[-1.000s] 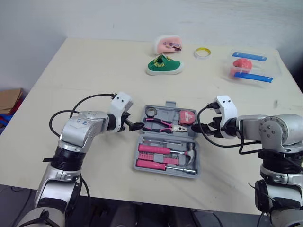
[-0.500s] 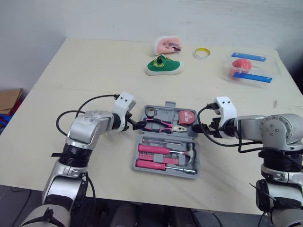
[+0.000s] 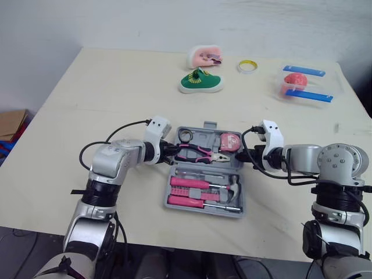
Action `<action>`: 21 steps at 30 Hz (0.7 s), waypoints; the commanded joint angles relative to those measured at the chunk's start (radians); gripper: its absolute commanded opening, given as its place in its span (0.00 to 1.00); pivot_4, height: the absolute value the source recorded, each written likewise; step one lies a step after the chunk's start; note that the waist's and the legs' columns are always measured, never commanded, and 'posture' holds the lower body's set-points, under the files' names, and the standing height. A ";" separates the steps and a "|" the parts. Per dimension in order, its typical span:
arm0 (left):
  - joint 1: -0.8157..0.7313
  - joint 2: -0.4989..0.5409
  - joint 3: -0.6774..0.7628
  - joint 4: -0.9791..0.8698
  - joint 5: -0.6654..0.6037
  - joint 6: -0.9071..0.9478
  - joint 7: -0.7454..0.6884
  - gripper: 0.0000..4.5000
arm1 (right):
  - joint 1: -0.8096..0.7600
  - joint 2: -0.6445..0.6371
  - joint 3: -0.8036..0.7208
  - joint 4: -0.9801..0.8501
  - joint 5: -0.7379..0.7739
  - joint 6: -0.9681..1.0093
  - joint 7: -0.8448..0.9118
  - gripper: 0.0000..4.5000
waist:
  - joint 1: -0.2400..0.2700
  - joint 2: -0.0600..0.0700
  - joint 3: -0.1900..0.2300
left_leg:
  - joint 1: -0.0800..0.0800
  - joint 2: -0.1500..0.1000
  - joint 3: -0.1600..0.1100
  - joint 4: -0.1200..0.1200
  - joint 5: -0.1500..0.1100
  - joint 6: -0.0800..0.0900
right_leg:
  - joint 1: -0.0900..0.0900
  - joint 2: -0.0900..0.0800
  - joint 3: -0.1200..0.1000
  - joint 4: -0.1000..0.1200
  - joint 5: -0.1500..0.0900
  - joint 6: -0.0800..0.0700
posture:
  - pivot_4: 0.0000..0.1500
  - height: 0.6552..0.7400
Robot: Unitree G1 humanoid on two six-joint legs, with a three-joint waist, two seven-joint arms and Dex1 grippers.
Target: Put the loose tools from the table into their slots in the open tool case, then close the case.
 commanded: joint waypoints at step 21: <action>0.232 0.080 -0.032 0.331 0.336 -1.544 -0.051 0.05 | 0.492 -0.170 0.332 0.224 -0.951 -2.019 0.477 0.00 | 0.001 0.000 0.001 | 0.001 -0.002 0.004 0.001 0.000 0.001 | 0.000 -0.002 0.001 -0.001 0.001 0.002 | 1.00 1.00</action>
